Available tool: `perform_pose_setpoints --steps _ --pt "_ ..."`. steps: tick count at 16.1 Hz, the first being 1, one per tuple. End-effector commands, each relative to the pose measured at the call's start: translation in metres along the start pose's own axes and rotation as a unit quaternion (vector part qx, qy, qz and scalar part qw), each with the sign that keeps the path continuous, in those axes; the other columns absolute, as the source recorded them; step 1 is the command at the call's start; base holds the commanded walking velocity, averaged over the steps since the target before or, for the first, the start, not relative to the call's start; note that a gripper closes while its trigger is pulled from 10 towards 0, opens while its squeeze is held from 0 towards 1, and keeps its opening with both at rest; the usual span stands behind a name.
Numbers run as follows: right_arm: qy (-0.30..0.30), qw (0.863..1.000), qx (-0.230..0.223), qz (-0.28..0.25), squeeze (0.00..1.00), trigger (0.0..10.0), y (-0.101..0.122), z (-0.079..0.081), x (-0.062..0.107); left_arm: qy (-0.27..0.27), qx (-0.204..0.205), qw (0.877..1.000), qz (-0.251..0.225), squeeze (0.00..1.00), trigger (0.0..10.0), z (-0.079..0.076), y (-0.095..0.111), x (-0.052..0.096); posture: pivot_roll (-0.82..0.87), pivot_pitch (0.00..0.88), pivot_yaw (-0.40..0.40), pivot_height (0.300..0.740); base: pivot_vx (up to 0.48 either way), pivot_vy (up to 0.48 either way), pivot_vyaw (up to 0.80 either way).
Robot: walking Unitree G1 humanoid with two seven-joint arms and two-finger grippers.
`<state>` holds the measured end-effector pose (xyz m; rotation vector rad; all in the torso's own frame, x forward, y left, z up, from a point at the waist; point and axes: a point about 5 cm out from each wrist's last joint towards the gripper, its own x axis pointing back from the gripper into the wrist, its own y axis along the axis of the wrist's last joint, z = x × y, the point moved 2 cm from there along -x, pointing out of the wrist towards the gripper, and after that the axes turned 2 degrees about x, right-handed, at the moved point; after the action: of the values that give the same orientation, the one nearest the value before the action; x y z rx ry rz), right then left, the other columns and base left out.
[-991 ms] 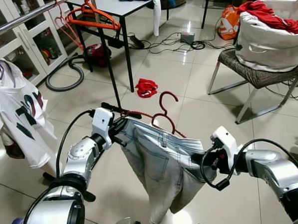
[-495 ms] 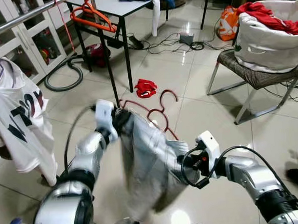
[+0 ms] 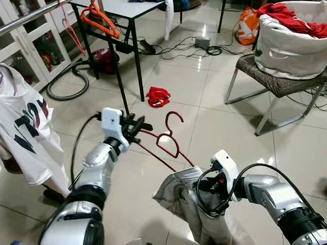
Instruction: Hang hanger
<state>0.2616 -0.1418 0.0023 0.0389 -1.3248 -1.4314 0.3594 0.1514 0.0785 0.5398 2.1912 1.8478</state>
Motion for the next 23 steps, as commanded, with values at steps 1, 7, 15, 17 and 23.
perform_pose_setpoints --steps 1,7,15,17,23 --pt "0.007 0.999 0.031 -0.023 0.08 10.0 0.019 0.001 0.003 0.014 -0.006 1.0 -0.003 1.0 10.0 0.009 0.009 0.0 -0.1 0.0 0.038 0.74 0.0 0.0 0.0" --pt "-0.019 0.993 0.094 -0.062 0.09 10.0 0.061 -0.015 0.04 0.07 -0.044 0.992 0.1 1.0 10.0 0.04 -0.033 0.035 -0.11 0.0 0.043 0.74 0.0 0.0 0.0" --pt "0.033 0.984 0.146 -0.092 0.08 10.0 0.093 0.0 0.071 0.076 -0.111 0.97 0.202 1.0 10.0 0.058 -0.065 0.07 -0.12 0.0 0.038 0.74 0.0 0.0 0.0" --pt "0.035 0.984 0.152 -0.091 0.08 10.0 0.096 0.0 0.075 0.03 -0.153 0.962 0.223 1.0 10.0 0.046 -0.074 0.069 -0.12 0.0 0.036 0.74 0.0 0.0 0.0" --pt "0.077 0.978 0.173 -0.083 0.08 10.0 0.104 0.01 0.098 -0.094 -0.295 0.912 0.27 1.0 10.0 0.03 -0.087 0.075 -0.12 0.0 0.036 0.74 0.0 0.0 0.0"
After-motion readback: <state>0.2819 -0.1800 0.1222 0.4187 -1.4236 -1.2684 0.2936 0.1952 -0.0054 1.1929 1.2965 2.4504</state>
